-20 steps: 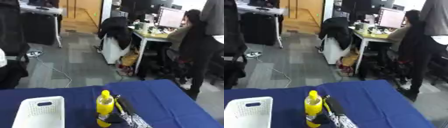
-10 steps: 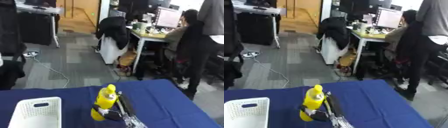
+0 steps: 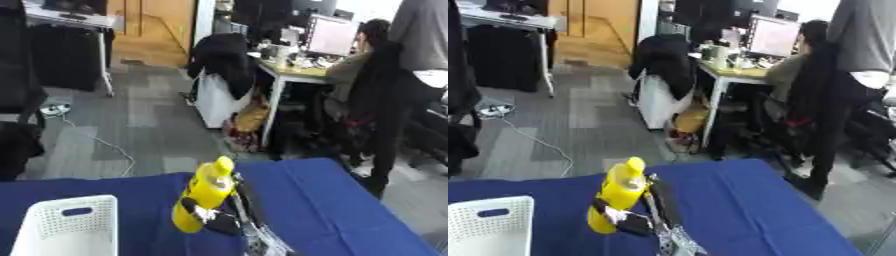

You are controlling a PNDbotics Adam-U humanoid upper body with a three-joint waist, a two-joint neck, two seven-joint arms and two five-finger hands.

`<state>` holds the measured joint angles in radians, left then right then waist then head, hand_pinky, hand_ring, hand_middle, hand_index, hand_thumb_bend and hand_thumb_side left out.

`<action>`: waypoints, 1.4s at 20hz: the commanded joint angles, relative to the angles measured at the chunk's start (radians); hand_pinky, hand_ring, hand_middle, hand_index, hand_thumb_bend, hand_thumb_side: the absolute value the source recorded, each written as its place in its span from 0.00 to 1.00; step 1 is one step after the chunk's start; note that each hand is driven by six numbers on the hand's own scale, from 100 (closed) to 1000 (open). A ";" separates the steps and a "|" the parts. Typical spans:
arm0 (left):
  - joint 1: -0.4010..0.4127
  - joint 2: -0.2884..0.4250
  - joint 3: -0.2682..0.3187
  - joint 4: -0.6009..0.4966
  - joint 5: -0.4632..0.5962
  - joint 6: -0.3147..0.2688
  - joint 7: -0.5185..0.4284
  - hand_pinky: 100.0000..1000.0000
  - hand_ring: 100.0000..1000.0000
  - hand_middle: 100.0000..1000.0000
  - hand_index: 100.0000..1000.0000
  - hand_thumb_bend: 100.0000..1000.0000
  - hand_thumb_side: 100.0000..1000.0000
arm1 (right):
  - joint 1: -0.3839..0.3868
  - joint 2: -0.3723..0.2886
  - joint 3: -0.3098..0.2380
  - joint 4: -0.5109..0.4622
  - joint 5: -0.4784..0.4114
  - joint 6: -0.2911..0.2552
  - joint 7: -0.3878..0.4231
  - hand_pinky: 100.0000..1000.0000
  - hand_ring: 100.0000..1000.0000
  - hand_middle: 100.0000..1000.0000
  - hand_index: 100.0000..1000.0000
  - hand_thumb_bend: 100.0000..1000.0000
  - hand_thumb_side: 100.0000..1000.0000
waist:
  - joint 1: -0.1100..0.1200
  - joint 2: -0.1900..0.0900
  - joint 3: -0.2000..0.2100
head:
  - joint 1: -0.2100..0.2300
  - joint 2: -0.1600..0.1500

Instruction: Pick up objects on the table and place them in the box.

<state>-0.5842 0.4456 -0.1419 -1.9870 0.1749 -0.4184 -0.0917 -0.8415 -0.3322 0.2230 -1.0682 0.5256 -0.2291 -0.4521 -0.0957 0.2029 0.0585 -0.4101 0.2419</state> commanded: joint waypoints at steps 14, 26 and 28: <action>-0.049 -0.008 0.029 -0.013 -0.006 0.054 0.074 0.64 0.53 0.80 0.79 0.21 0.98 | -0.027 0.011 0.082 -0.256 -0.182 -0.023 0.102 0.00 0.00 0.00 0.22 0.00 0.82 | -0.023 -0.013 0.046 | 0.106 0.166; -0.099 -0.036 0.028 -0.013 -0.098 0.069 0.095 0.64 0.54 0.79 0.79 0.21 0.98 | -0.065 0.009 0.096 -0.269 -0.167 -0.050 0.135 0.00 0.00 0.00 0.22 0.00 0.83 | -0.047 0.010 0.090 | 0.066 0.124; -0.105 -0.042 0.024 -0.013 -0.103 0.074 0.092 0.64 0.53 0.79 0.79 0.21 0.98 | -0.064 0.003 0.093 -0.269 -0.164 -0.052 0.135 0.00 0.00 0.00 0.22 0.00 0.83 | -0.050 0.013 0.094 | 0.057 0.108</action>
<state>-0.6679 0.4017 -0.1177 -1.9871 0.0812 -0.3495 -0.0001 -0.8853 -0.3053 0.3254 -1.3151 0.3570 -0.2778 -0.3194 -0.1533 0.2312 0.1529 -0.3340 0.3687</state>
